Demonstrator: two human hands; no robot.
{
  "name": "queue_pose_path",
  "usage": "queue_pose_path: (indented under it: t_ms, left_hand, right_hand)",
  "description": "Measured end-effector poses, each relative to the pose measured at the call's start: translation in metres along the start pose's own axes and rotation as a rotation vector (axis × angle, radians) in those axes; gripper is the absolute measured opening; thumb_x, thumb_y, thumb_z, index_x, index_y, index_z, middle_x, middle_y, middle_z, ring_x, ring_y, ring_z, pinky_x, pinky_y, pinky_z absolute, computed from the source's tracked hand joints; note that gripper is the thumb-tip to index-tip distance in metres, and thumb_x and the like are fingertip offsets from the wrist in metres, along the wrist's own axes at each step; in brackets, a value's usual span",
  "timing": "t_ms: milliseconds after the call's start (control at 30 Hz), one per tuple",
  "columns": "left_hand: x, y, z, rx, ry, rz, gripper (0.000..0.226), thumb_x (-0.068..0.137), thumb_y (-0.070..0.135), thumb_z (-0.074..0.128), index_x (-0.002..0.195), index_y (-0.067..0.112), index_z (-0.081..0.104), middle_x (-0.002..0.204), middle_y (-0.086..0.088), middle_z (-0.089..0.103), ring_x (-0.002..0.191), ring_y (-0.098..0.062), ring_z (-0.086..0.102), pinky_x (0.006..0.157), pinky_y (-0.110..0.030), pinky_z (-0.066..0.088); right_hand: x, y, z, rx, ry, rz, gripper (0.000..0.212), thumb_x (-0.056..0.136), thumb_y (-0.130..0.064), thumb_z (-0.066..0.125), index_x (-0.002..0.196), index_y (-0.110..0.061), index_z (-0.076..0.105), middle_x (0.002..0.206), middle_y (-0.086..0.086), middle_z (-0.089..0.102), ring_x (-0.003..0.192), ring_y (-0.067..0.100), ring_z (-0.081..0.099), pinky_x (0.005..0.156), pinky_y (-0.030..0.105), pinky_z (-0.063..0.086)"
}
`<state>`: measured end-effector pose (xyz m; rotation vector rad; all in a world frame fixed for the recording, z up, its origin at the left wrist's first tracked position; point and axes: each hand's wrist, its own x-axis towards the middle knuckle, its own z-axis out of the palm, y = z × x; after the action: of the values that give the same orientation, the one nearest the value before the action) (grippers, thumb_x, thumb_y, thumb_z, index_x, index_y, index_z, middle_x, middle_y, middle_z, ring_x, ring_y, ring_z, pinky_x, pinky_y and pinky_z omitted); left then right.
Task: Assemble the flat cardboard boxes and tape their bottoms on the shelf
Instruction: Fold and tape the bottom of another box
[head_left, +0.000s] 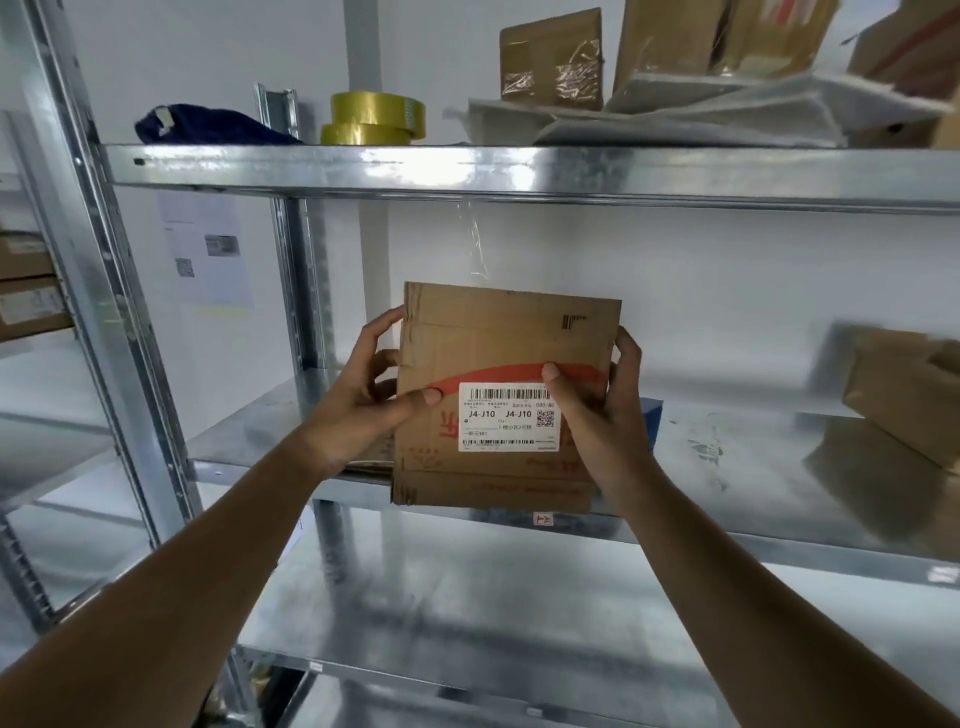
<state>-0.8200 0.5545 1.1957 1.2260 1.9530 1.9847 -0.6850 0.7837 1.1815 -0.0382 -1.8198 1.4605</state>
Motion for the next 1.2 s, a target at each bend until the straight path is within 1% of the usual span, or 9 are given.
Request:
queue_pose_path:
  t_ms: [233,333,500,567,633,767,933,1100,1200]
  left_hand:
    - [-0.003,0.009,0.04,0.032,-0.084,0.039,0.08,0.081,0.011,0.082,0.148,0.037,0.046,0.135,0.0,0.062,0.125,-0.015,0.062,0.092,-0.042,0.061]
    - [-0.003,0.022,0.064,0.017,-0.085,0.082,0.051,0.09,0.006,0.074,0.134,0.026,0.057,0.126,0.007,0.069,0.123,-0.015,0.065,0.089,-0.04,0.062]
    - [-0.003,0.036,0.101,-0.047,-0.094,0.152,0.038,0.093,0.003,0.071,0.128,0.011,0.059,0.12,-0.004,0.074,0.118,-0.026,0.069,0.09,-0.048,0.062]
    - [-0.002,0.038,0.112,-0.063,-0.11,0.169,0.047,0.091,0.006,0.073,0.134,0.015,0.056,0.126,-0.003,0.071,0.118,-0.027,0.069,0.092,-0.053,0.061]
    - [0.003,0.035,0.118,-0.08,-0.137,0.202,0.075,0.087,0.005,0.075,0.151,0.028,0.043,0.135,-0.001,0.065,0.123,-0.027,0.066,0.095,-0.051,0.059]
    - [0.02,0.023,0.123,-0.061,-0.25,0.175,0.114,0.085,0.005,0.078,0.159,0.055,0.008,0.134,-0.008,0.062,0.126,-0.028,0.065,0.098,-0.043,0.057]
    - [0.038,0.013,0.134,0.012,-0.317,0.18,0.082,0.082,0.014,0.081,0.153,0.036,0.045,0.138,0.009,0.061,0.129,-0.022,0.062,0.092,-0.037,0.061]
    - [0.056,0.0,0.148,-0.065,-0.32,0.163,0.111,0.081,0.012,0.083,0.16,0.052,0.016,0.138,0.001,0.059,0.124,-0.024,0.065,0.089,-0.04,0.062]
    - [0.068,-0.003,0.159,0.04,-0.322,0.208,0.091,0.081,0.016,0.085,0.155,0.041,0.039,0.138,0.006,0.059,0.126,-0.022,0.062,0.091,-0.039,0.061]
  right_hand:
    - [-0.014,-0.008,-0.046,0.074,0.066,0.015,0.041,0.101,-0.037,0.063,0.139,-0.027,0.049,0.12,-0.005,0.072,0.1,0.02,0.076,0.081,0.047,0.065]
    - [-0.02,-0.013,-0.064,0.113,0.13,0.01,0.039,0.107,-0.042,0.048,0.139,-0.02,0.05,0.117,0.0,0.074,0.097,0.025,0.077,0.08,0.045,0.065]
    - [-0.026,-0.026,-0.096,0.059,0.252,-0.065,0.024,0.111,-0.029,0.046,0.12,-0.008,0.052,0.094,-0.003,0.073,0.081,0.019,0.077,0.064,0.03,0.06]
    - [-0.026,-0.028,-0.106,0.042,0.295,-0.094,0.016,0.111,-0.023,0.045,0.119,-0.009,0.05,0.087,-0.011,0.07,0.078,0.012,0.075,0.062,0.024,0.057]
    - [-0.028,-0.031,-0.113,0.03,0.333,-0.111,0.015,0.111,-0.021,0.046,0.125,-0.017,0.048,0.092,-0.015,0.069,0.083,0.013,0.074,0.064,0.024,0.058]
    - [-0.031,-0.034,-0.121,-0.008,0.388,-0.128,0.043,0.109,-0.019,0.048,0.148,-0.036,0.042,0.117,0.002,0.065,0.092,0.017,0.074,0.069,0.028,0.062]
    - [-0.03,-0.025,-0.13,-0.085,0.453,-0.082,0.044,0.105,-0.041,0.05,0.148,-0.045,0.046,0.131,0.001,0.064,0.106,0.019,0.072,0.082,0.039,0.065]
    - [-0.024,-0.023,-0.142,-0.075,0.516,-0.092,0.03,0.104,-0.027,0.052,0.131,-0.037,0.048,0.109,0.003,0.069,0.097,0.024,0.072,0.075,0.036,0.062]
    - [-0.024,-0.02,-0.151,-0.082,0.561,-0.094,0.027,0.106,-0.016,0.05,0.13,-0.026,0.046,0.102,-0.003,0.065,0.085,0.004,0.069,0.068,0.023,0.057]
